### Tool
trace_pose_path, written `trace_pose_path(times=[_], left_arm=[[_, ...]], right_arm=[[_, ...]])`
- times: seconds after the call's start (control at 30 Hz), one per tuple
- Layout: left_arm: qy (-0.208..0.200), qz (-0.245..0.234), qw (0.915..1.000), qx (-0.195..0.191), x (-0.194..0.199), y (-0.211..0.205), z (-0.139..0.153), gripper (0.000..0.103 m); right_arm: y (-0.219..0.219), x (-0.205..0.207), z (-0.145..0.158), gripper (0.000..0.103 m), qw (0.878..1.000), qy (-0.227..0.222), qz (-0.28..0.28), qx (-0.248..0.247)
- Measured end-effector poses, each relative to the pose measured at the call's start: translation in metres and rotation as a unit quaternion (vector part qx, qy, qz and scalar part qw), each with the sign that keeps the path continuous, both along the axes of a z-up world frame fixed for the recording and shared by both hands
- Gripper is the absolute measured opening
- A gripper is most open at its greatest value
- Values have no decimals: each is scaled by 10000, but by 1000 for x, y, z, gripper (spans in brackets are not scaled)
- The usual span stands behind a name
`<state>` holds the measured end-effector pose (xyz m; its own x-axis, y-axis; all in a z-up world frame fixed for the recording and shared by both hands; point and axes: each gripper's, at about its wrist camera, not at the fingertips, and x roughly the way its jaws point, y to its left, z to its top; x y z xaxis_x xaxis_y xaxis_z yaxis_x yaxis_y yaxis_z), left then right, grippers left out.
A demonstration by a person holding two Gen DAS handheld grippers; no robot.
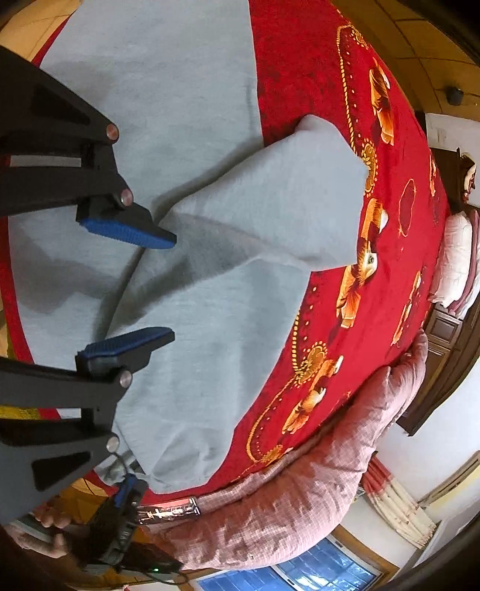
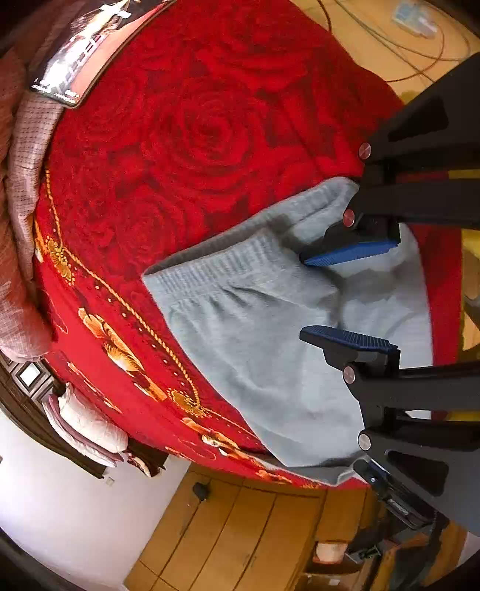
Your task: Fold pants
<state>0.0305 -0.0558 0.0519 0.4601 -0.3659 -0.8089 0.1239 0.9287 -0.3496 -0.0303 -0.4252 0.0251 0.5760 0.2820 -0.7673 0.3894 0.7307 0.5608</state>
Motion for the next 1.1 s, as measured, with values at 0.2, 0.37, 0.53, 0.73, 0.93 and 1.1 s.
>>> trace_pose_path(times=[0.2,0.37,0.53,0.73,0.93,1.1], left_arm=[[125,14,9999,31,1,-9,-6,46],[252,52,9996,83,3,-15,-11,47],[232,11,9994,239,6,-17,-20,46],[79,-32,9991,419,7,-21,-17,24],[-112,-28,9998,149,1,-11,-9,3],[-427,26,9991,13,-10,0,8,3]], right_arm=[[-4,-3,-3,35,9994,-33,-215,287],[-11,-1,-11,35,9985,-44,-321,444],[-11,-1,-12,35,9982,-73,-413,440],[-15,-1,-11,34,9976,-180,-490,458],[-19,1,-6,16,9983,-325,-390,272],[-19,-5,8,7,9975,-576,-331,241]])
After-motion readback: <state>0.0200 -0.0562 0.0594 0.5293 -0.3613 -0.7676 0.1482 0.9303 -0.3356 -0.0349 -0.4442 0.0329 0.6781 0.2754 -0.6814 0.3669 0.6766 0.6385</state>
